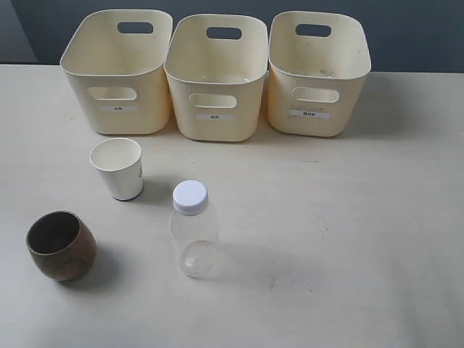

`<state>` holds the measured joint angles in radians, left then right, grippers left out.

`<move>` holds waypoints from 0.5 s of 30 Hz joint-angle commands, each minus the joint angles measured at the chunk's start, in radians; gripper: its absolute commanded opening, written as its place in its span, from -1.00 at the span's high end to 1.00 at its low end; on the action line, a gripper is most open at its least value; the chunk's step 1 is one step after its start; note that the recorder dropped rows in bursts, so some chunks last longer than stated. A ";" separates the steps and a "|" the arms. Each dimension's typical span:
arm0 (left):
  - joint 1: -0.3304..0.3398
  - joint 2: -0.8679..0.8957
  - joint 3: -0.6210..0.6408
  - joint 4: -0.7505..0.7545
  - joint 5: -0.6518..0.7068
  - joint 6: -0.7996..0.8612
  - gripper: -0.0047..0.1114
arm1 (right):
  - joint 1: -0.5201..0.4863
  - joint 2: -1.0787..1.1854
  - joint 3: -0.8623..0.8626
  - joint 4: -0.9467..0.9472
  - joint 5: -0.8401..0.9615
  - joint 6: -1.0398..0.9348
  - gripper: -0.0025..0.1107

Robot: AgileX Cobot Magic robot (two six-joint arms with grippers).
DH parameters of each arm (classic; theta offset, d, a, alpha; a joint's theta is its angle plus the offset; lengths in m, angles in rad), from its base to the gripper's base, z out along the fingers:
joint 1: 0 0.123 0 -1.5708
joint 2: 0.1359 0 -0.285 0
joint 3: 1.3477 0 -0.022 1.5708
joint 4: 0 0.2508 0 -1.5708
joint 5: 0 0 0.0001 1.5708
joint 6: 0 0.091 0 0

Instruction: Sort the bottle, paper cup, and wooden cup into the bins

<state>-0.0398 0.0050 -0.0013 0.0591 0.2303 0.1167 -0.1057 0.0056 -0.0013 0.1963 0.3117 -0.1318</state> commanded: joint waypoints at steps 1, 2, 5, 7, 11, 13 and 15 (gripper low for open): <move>-0.003 -0.005 0.001 0.006 -0.005 -0.002 0.92 | -0.003 -0.006 0.001 0.000 -0.007 0.000 0.10; -0.003 -0.005 0.001 0.006 -0.005 -0.002 0.92 | -0.003 -0.006 0.001 0.000 -0.007 0.000 0.10; -0.003 -0.005 0.001 0.006 -0.005 -0.002 0.92 | -0.003 -0.006 0.001 -0.005 -0.007 0.000 0.10; -0.003 -0.005 0.001 0.006 -0.005 -0.002 0.92 | -0.003 -0.006 0.001 -0.015 -0.003 0.000 0.10; -0.003 -0.005 0.001 0.006 -0.005 -0.002 0.92 | -0.003 -0.006 0.001 -0.013 -0.003 0.000 0.10; -0.003 -0.005 0.001 0.006 -0.005 -0.002 0.92 | -0.003 -0.006 0.001 -0.013 -0.003 0.000 0.10; -0.003 -0.005 0.001 0.006 -0.005 -0.002 0.92 | -0.003 -0.006 0.001 -0.013 -0.003 0.000 0.10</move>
<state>-0.0398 0.0050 -0.0013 0.0591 0.2303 0.1167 -0.1057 0.0056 -0.0013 0.1945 0.3117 -0.1318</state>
